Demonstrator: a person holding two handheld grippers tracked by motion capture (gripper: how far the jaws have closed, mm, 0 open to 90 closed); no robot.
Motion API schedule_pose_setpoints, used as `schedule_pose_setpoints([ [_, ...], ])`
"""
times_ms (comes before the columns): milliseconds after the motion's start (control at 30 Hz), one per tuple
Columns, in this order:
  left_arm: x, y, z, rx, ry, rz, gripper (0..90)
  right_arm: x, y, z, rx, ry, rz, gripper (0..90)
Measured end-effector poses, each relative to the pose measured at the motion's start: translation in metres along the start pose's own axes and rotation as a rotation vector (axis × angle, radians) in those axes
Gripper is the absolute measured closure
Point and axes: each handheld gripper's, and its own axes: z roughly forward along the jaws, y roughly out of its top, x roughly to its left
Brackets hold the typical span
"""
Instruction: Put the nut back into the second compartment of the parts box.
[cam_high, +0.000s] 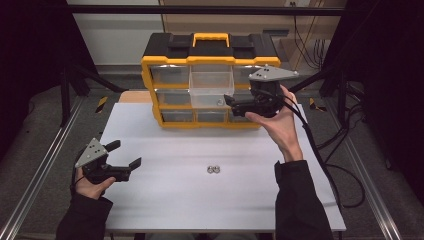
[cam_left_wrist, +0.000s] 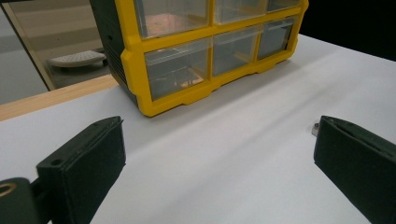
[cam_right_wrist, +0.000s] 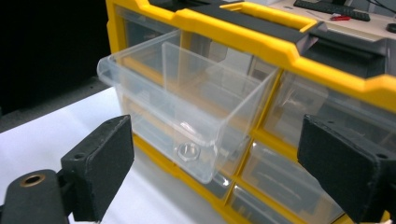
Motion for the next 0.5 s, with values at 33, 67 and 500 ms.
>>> schedule_pose_setpoints([
  [33,0.000,0.000,0.000,0.000,0.000,0.000,1.5,0.000,-0.003,-0.001,-0.004,0.000,0.006,10.9],
  [67,0.000,0.000,0.000,0.000,0.000,0.000,1.5,0.000,-0.006,-0.003,-0.006,0.001,0.008,10.6],
  [500,-0.001,-0.001,0.001,0.006,-0.002,-0.002,1.5,0.004,-0.050,-0.012,-0.003,0.022,0.030,9.1],
])
